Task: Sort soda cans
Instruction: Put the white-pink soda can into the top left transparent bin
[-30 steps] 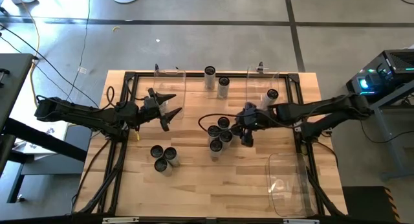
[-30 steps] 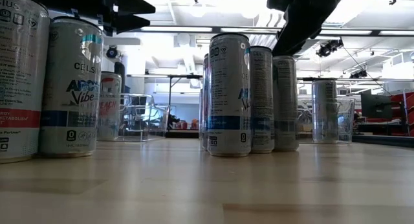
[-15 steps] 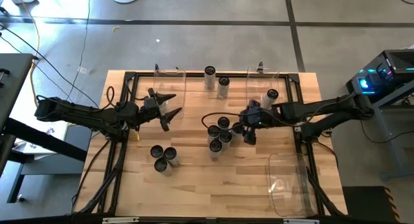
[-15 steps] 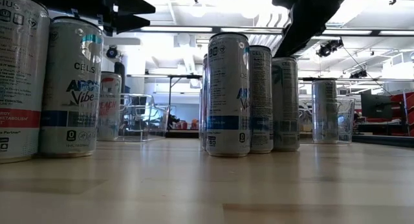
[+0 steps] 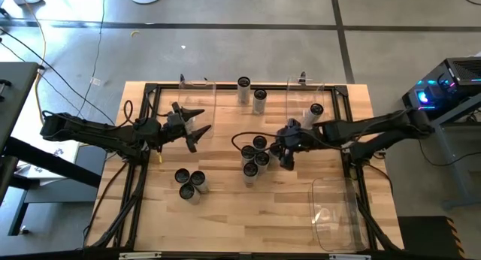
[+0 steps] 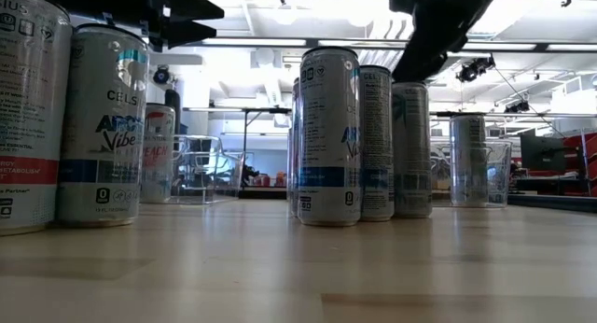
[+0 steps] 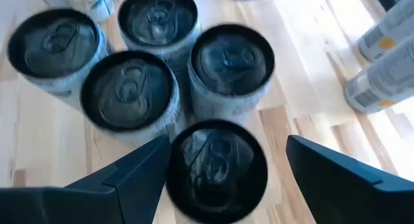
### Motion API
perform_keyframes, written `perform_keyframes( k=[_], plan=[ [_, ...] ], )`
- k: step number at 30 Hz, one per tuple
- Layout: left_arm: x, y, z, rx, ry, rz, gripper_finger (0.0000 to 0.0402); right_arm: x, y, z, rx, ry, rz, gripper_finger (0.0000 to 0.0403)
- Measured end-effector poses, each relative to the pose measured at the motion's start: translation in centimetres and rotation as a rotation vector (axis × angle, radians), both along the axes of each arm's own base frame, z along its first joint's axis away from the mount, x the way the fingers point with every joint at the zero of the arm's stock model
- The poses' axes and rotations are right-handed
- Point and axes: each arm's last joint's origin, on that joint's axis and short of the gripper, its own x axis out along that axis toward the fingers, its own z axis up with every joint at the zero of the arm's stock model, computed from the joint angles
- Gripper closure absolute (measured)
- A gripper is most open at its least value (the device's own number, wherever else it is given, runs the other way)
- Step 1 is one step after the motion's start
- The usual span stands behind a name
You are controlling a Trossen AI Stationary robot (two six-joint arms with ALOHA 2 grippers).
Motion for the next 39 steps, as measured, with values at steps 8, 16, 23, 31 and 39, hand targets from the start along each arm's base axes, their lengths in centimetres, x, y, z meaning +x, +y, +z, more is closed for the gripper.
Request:
perform_keyframes(
  k=[8,16,23,31,39],
  plan=[
    [0.0,0.0,0.0,0.002,0.002,0.0,0.0103,0.2,0.1,-1.2,-0.008,0.082,0.023,0.0096],
    [0.0,0.0,0.0,0.002,0.001,0.0,0.0103,-0.8,0.0,-0.8,0.008,0.109,-0.001,0.0096],
    [0.0,0.0,0.0,0.0,0.0,0.0,0.0103,-1.0,0.0,-0.8,0.025,0.121,-0.019,0.0096],
    [0.0,0.0,0.0,0.0,0.0,0.0,0.0103,-1.0,0.0,-0.8,0.048,0.122,-0.012,0.0131],
    [0.0,0.0,0.0,0.0,0.0,0.0,0.0103,-1.1,0.0,-0.7,0.029,0.124,-0.012,0.0168]
  ],
)
